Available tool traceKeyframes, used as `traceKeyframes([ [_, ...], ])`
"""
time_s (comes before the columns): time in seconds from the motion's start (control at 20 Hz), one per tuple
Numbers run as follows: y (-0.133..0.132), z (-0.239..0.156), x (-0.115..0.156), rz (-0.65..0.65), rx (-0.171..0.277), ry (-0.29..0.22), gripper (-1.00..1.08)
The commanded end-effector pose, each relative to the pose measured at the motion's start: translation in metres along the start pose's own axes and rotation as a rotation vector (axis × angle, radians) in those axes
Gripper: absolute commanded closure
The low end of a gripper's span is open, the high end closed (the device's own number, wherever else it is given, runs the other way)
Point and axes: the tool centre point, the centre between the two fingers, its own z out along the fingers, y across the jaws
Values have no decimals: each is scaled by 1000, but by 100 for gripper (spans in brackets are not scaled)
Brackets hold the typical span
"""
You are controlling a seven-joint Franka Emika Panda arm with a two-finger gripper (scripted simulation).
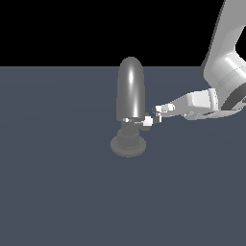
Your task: Turn on the faucet by rotating a designated handle.
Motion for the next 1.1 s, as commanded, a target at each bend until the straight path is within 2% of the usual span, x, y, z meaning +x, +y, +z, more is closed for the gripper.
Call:
traceKeyframes([
  [0.0, 3, 0, 11, 1, 0, 0, 108],
  [0.3, 12, 0, 39, 1, 0, 0, 108],
  [0.35, 12, 0, 39, 1, 0, 0, 108],
  [0.4, 10, 0, 18, -32, 2, 10, 108],
  [1.0, -16, 0, 92, 0, 0, -1, 108],
  [1.05, -16, 0, 92, 0, 0, -1, 108],
])
